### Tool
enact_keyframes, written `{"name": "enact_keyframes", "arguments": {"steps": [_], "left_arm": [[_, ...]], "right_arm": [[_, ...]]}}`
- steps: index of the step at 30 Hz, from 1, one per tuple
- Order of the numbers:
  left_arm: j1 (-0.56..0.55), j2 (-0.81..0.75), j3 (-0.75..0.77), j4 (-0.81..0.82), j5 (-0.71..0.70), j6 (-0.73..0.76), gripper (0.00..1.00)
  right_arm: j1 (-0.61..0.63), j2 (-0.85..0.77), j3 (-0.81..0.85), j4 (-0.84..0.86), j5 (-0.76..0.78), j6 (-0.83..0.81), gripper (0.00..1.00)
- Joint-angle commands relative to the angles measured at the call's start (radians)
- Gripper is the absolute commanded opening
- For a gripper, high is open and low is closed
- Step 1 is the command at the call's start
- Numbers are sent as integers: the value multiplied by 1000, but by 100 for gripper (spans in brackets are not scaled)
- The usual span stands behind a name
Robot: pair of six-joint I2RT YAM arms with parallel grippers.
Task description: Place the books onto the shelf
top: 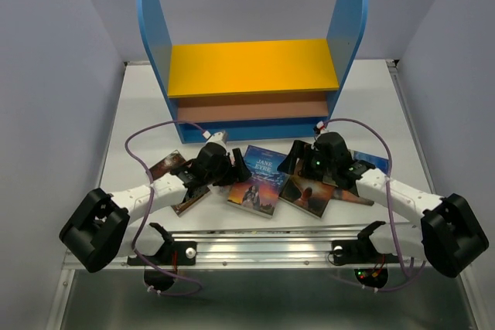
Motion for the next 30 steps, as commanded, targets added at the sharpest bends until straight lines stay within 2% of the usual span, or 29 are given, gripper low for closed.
{"name": "enact_keyframes", "arguments": {"steps": [1,10,13,25,27,30], "left_arm": [[6,3,-28,74,34,17,82],[7,31,-68,104,34,-3,74],[7,32,-72,112,31,-8,66],[7,42,-115,176,57,-38,61],[7,46,-123,187,55,-48,61],[6,55,-135,216,75,-54,61]], "right_arm": [[23,47,-8,158,24,55,100],[65,177,5,209,40,102,100],[65,203,-6,230,37,124,100],[74,271,-37,318,40,193,100],[74,279,-37,333,34,194,99],[83,265,-46,364,34,193,88]]}}
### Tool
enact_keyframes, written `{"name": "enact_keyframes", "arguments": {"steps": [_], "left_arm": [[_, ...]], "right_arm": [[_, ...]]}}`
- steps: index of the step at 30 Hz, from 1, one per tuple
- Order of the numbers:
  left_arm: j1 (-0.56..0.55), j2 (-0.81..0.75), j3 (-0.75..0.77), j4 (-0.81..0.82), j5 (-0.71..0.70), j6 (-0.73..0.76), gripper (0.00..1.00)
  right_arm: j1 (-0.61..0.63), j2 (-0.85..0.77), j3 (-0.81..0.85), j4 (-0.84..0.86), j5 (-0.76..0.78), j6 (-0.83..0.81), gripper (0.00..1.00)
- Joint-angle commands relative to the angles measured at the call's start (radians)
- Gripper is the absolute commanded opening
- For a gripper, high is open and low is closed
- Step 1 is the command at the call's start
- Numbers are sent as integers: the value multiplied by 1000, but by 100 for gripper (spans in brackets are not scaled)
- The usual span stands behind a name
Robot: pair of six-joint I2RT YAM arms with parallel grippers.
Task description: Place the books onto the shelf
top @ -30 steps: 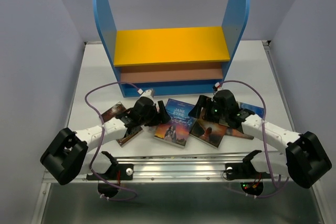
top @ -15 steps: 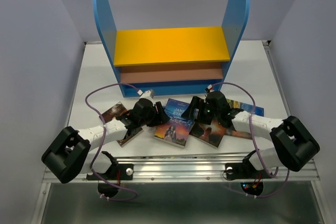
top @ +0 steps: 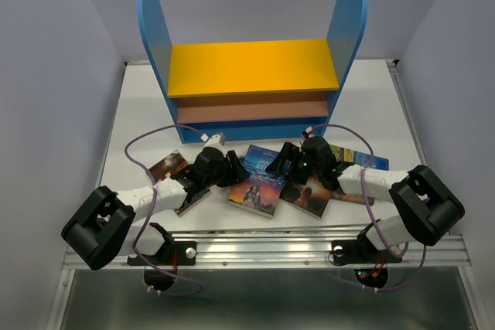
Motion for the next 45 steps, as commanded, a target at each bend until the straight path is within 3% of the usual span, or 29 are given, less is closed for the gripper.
{"name": "enact_keyframes", "arguments": {"steps": [1,3,7,12,16,17,23,28,29,36,45], "left_arm": [[-5,33,-42,21,56,-20,61],[-5,41,-39,22,58,-20,59],[-5,43,-39,24,58,-22,59],[-5,15,-40,25,63,-22,59],[-5,-26,-39,27,72,-16,59],[-5,-37,-37,27,75,-14,59],[-5,-164,-31,27,96,10,66],[-5,-301,-65,1,98,36,97],[-5,-353,-71,-8,92,41,99],[-2,-572,-145,-44,60,61,99],[1,-631,-294,272,274,131,99]], "right_arm": [[16,-9,-34,67,7,-4,79],[16,-31,-41,99,-8,-18,71],[25,-77,-41,81,16,-56,44],[25,-146,-42,70,24,-88,34],[25,-192,-21,70,-8,-147,19],[25,-198,-18,78,-29,-168,1],[25,-239,-2,118,-120,-204,1],[25,-295,44,98,-174,-187,1],[25,-322,67,90,-178,-187,1],[25,-407,160,-52,-183,-242,1],[25,-433,301,-206,-214,-254,1]]}}
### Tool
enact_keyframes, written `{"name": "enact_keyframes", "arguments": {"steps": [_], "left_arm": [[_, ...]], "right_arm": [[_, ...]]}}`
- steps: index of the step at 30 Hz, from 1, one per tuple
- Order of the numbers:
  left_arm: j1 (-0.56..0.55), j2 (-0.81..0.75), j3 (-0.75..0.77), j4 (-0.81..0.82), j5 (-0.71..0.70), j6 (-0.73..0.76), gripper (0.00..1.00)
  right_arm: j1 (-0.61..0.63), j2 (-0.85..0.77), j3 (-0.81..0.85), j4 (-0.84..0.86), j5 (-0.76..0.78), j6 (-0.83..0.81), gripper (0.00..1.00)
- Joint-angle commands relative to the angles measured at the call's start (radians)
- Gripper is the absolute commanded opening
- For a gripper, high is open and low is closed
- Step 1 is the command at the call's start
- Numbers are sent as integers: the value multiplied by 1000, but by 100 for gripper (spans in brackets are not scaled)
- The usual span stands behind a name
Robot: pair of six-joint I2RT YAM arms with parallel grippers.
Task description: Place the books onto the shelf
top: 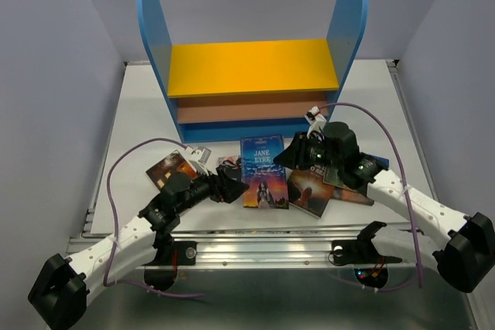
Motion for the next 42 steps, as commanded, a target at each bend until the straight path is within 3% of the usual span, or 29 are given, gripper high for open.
{"name": "enact_keyframes", "arguments": {"steps": [1,8,15,20,26,30,38,42], "left_arm": [[1,-35,-31,220,128,70,99],[1,-169,-51,294,224,89,99],[0,-167,-55,295,269,57,99],[0,-128,-35,301,288,55,99],[0,-129,-8,200,223,71,99],[0,-120,9,212,219,67,99],[0,-62,44,392,333,32,99],[-2,-43,50,415,343,26,93]], "right_arm": [[9,-54,174,-8,-58,-1,1],[9,-45,301,-49,-147,46,1],[9,-39,386,-55,-221,80,1],[9,-36,429,-82,-200,71,1],[9,-35,521,-220,-124,0,1],[9,-24,527,-218,-163,17,1],[9,18,498,-118,-195,29,1],[9,77,484,-26,-261,66,1]]}}
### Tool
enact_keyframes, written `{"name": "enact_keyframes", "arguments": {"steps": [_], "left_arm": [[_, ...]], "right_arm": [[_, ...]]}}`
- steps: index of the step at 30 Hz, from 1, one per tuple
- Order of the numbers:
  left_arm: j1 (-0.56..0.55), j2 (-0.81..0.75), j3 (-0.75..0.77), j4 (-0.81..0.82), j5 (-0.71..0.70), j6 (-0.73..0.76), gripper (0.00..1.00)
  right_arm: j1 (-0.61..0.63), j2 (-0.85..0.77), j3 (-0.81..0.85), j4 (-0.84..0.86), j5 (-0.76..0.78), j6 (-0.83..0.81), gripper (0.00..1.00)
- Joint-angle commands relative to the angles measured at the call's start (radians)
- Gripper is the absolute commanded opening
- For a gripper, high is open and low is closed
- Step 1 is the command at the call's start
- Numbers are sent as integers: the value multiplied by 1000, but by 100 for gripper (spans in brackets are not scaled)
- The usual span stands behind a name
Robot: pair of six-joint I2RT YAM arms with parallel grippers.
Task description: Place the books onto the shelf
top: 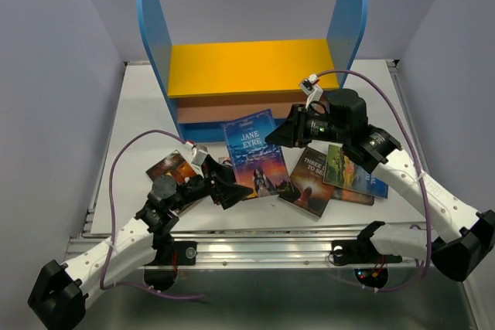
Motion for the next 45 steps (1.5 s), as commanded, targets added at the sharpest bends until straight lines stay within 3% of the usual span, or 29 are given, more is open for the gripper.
{"name": "enact_keyframes", "arguments": {"steps": [1,3,6,10,12,13,14,19,21,22,26,28,45], "left_arm": [[0,8,54,113,48,-5,88],[-2,-5,52,127,46,-17,82],[0,-36,52,137,35,-31,64],[0,-76,55,131,2,-48,48],[0,-88,60,127,-23,-68,28],[0,-93,68,105,-56,-82,7],[0,-97,72,90,-77,-88,0],[0,-142,65,62,-158,-129,0],[0,-177,63,49,-198,-157,0],[0,-188,62,32,-224,-160,0],[0,-245,71,-57,-319,-189,0],[0,-260,77,-105,-372,-215,0],[0,-271,186,-145,-407,-294,0]], "right_arm": [[9,12,26,292,-116,81,1],[9,27,12,335,-130,96,1],[9,35,9,337,-126,89,1],[9,41,-2,335,-124,93,1],[9,38,-11,337,-115,95,1],[9,32,-17,337,-110,96,1],[9,27,-21,337,-101,93,1],[9,9,-40,329,-52,84,1],[9,12,-31,276,4,57,8],[9,13,-25,250,35,46,17],[9,-8,2,135,250,-6,79],[9,-32,12,99,350,-23,98],[9,-232,-45,-39,741,0,100]]}}
